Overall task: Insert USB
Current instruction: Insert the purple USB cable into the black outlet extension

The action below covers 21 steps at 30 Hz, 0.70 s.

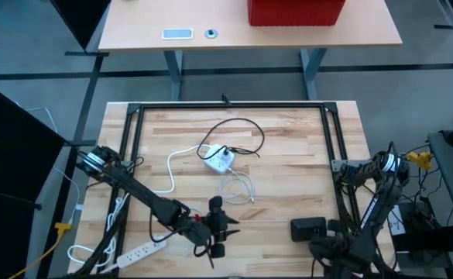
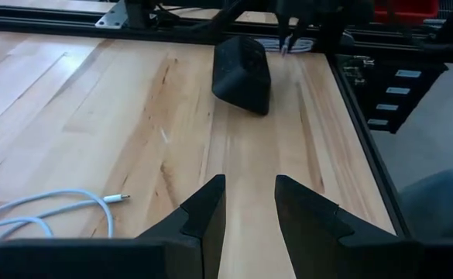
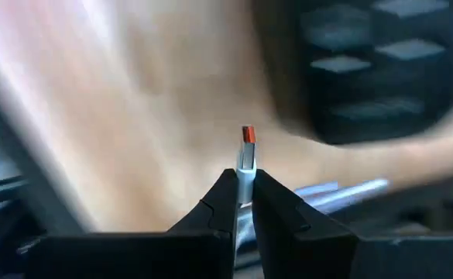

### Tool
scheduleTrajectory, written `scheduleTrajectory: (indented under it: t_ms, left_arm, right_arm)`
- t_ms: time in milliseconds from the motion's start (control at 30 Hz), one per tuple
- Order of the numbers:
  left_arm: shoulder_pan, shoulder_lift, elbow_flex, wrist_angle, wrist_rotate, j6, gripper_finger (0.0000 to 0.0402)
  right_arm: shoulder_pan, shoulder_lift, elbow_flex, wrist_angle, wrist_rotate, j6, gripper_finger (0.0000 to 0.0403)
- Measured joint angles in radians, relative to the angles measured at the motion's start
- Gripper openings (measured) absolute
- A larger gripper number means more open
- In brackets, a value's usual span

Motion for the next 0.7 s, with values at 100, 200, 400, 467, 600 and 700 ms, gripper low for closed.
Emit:
scheduleTrajectory:
  t_ms: [100, 200, 400, 467, 600, 700]
  left_arm:
    - [0.003, 0.0, 0.0, -0.001, 0.0, 0.004, 0.0103]
    - [0.004, 0.0, 0.0, 0.0, -0.001, 0.005, 0.0103]
    - [0.003, 0.0, 0.0, 0.0, 0.003, 0.001, 0.0103]
    - [0.003, 0.0, 0.0, 0.0, 0.004, 0.0, 0.0103]
    - [0.003, 0.0, 0.0, 0.0, 0.004, 0.0, 0.0103]
    - [0.003, 0.0, 0.0, 0.001, 0.004, 0.0, 0.0103]
  right_arm:
    - [-0.001, 0.0, -0.014, -0.111, -0.015, 0.038, 0.0014]
    - [-0.013, 0.0, -0.032, -0.196, -0.015, 0.062, 0.0014]
    - [-0.055, 0.0, -0.062, -0.204, 0.05, 0.044, 0.0014]
    - [-0.072, 0.0, -0.063, -0.172, 0.105, 0.034, 0.0014]
    - [-0.119, 0.0, -0.062, -0.087, 0.234, -0.03, 0.0014]
    - [-0.16, 0.0, -0.059, -0.029, 0.311, -0.096, 0.0014]
